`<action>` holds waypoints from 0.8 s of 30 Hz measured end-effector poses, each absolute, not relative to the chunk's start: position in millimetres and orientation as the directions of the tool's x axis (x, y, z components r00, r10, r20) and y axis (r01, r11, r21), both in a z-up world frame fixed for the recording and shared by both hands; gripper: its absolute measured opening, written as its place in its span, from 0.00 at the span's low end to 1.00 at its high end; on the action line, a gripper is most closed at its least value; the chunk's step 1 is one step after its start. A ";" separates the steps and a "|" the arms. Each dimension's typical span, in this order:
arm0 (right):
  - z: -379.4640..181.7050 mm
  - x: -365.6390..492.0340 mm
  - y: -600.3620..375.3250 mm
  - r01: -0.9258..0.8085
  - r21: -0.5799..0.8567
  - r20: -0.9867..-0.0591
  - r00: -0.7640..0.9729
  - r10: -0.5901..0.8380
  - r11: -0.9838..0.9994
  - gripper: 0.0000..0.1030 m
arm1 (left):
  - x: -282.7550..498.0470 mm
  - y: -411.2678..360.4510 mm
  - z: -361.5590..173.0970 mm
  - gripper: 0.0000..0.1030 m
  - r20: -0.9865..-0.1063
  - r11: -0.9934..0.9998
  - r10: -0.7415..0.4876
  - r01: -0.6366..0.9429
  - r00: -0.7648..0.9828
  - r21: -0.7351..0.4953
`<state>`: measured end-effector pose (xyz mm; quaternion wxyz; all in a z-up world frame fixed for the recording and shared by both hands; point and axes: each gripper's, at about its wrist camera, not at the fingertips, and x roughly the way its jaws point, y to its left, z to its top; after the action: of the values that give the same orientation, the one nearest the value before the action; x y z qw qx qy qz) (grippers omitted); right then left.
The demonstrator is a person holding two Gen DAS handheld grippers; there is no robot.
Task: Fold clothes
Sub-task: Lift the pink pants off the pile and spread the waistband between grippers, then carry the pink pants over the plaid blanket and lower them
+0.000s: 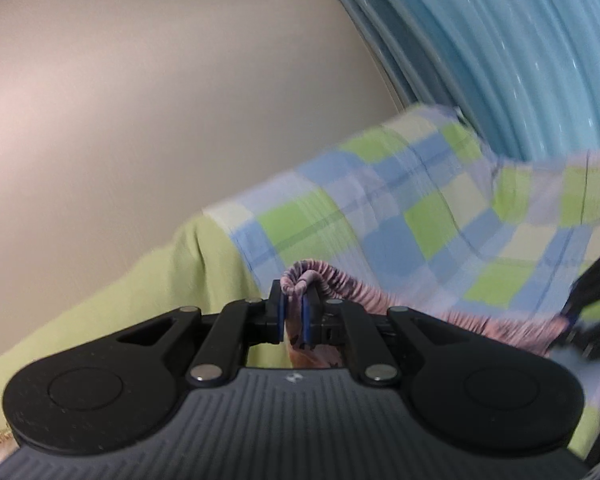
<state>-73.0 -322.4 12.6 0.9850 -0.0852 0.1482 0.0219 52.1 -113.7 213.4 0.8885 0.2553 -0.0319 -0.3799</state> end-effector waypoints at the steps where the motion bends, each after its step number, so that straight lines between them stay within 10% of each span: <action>1: 28.4 -85.0 -327.7 -0.046 -0.182 -0.279 0.960 -0.006 0.982 0.08 | 46.3 -113.7 220.5 0.07 -0.119 0.586 -0.700 0.661 0.704 0.469; 15: 167.4 -270.4 -362.6 0.345 -0.424 -0.125 0.893 -0.431 0.837 0.08 | -30.7 -173.9 223.9 0.07 -0.088 0.429 -0.874 0.845 0.477 0.319; 24: 123.4 -224.4 -473.4 0.428 -0.465 -0.262 0.769 -0.583 0.775 0.08 | 16.0 -292.8 159.5 0.07 -0.240 0.338 -0.888 0.910 0.392 0.239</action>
<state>-224.4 -473.4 123.4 0.9205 -0.1931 0.2001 -0.2744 16.0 -292.8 159.5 0.8172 0.1685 0.0331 -0.5502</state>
